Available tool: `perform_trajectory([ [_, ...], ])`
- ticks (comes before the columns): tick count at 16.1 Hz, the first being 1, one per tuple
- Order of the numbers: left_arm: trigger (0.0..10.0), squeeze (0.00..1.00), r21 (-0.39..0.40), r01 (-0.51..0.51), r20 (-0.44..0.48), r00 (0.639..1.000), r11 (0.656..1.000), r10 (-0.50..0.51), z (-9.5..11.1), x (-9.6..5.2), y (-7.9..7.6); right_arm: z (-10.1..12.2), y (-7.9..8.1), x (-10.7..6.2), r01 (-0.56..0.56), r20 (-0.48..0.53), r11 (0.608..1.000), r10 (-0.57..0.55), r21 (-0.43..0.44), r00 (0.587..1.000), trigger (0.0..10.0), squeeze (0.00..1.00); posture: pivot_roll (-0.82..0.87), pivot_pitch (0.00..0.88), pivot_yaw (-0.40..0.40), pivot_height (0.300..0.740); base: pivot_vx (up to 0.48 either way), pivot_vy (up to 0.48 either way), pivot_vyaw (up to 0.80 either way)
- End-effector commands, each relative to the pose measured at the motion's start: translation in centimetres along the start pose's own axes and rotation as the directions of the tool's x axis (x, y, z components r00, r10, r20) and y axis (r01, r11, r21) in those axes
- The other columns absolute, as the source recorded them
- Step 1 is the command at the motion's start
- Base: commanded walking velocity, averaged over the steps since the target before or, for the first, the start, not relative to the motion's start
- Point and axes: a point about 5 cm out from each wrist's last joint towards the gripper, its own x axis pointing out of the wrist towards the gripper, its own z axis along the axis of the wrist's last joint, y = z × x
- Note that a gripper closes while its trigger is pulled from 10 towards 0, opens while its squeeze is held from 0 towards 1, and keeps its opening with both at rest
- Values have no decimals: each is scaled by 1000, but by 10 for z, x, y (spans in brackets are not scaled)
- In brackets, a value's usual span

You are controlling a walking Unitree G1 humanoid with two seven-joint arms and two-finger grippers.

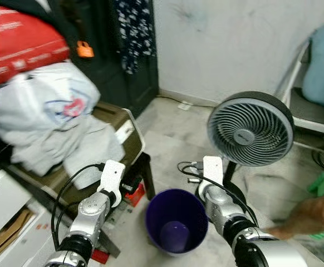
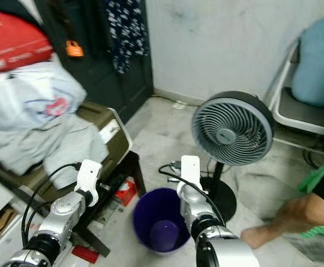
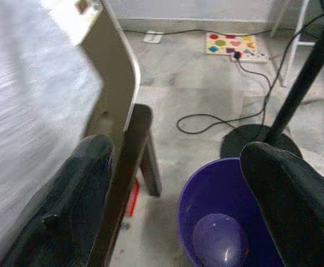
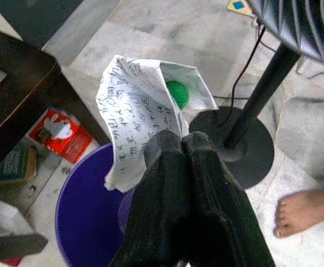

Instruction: Clean up the room

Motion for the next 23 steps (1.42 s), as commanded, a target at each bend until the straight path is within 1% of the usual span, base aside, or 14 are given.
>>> perform_trajectory([
  [1,10000,0,7,-7,17,1000,1000,6,5,2,2,-9,1,-1,0,-49,1000,1,22,999,10000,0,-102,0,46,740,0,0,0],
  [3,10000,0,7,9,3,1000,1000,-9,-2,0,-2,-19,3,-3,6,-81,999,-4,32,997,10000,0,-90,0,49,740,0,0,0],
  [4,10000,0,4,7,-2,1000,1000,-7,-5,-2,-1,-22,5,-4,7,-88,999,-4,37,996,10000,0,-85,0,55,740,0,0,0],
  [5,10000,0,2,4,-6,1000,1000,-4,-9,-5,1,-25,6,-5,6,-95,999,-3,37,996,10000,0,-77,0,66,740,0,0,0],
  [6,10000,0,10,13,-22,1000,1000,-13,-17,-12,3,-31,9,-6,7,-119,998,1,61,993,10000,0,-67,0,83,740,0,0,0],
  [7,10000,0,14,18,-23,1000,1000,-17,-19,-15,4,-32,10,-7,6,-122,998,1,62,993,10000,0,-58,0,95,740,0,0,0],
  [8,10000,0,28,32,-23,999,999,-32,-24,-23,7,-36,15,-9,1,-130,998,8,65,992,10000,0,-43,0,114,740,0,0,0],
  [11,10000,0,46,38,-24,999,998,-37,-33,-45,16,-45,23,-12,0,-159,997,12,78,987,10000,0,8,0,158,740,0,0,0],
  [13,10000,0,55,35,-40,999,998,-33,-36,-60,23,-46,17,-12,27,-158,997,-15,75,987,10000,0,43,0,186,740,0,0,0],
  [15,10000,0,58,38,-50,998,998,-35,-36,-67,25,-49,13,-12,47,-170,995,-32,88,985,10000,0,54,0,195,740,0,0,0],
  [16,10000,0,60,46,-75,996,997,-42,-38,-78,26,-56,6,-13,73,-193,993,-55,88,980,10000,0,68,17,215,740,0,0,0],
  [19,10000,0,65,64,-98,993,996,-58,-39,-88,26,-62,5,-15,105,-219,988,-78,117,973,10000,0,80,33,236,740,0,0,0],
  [23,10000,0,74,84,-128,989,994,-74,-37,-95,27,-67,6,-17,127,-247,982,-89,143,965,10000,0,86,46,254,740,0,0,0],
])
